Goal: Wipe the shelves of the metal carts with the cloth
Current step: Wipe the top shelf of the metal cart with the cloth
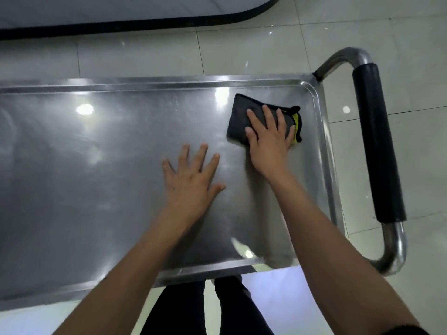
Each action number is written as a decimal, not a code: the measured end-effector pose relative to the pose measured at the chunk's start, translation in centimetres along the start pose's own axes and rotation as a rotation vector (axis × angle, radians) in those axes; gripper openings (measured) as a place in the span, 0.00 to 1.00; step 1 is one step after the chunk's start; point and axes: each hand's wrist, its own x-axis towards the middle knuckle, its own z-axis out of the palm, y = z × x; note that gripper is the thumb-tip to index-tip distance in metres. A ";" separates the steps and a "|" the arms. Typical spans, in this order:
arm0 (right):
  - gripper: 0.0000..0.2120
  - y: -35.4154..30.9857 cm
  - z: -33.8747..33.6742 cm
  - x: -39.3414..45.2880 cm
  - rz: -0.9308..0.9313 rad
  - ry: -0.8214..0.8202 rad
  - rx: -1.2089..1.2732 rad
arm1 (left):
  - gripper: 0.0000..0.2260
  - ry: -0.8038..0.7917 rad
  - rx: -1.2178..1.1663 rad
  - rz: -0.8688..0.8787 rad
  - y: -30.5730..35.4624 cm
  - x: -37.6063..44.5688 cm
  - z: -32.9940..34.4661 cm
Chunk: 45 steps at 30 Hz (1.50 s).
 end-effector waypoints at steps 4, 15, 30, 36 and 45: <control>0.22 -2.4 -0.2 5.8 -0.022 0.005 -0.021 | 0.33 0.014 -0.022 0.009 0.2 0.1 0.1; 0.22 -0.9 0.4 3.2 -0.143 -0.003 -0.048 | 0.34 -0.033 -0.039 0.016 0.5 0.6 0.4; 0.21 6.6 2.9 -23.4 -0.254 -0.020 -0.031 | 0.31 -0.036 -0.055 -0.140 2.5 -1.2 0.1; 0.21 6.6 3.8 -27.7 -0.291 -0.009 -0.038 | 0.28 0.039 -0.108 -0.203 2.8 -4.0 1.3; 0.21 6.0 4.4 -29.9 -0.279 -0.025 -0.098 | 0.30 0.064 -0.088 -0.134 0.6 -5.5 1.7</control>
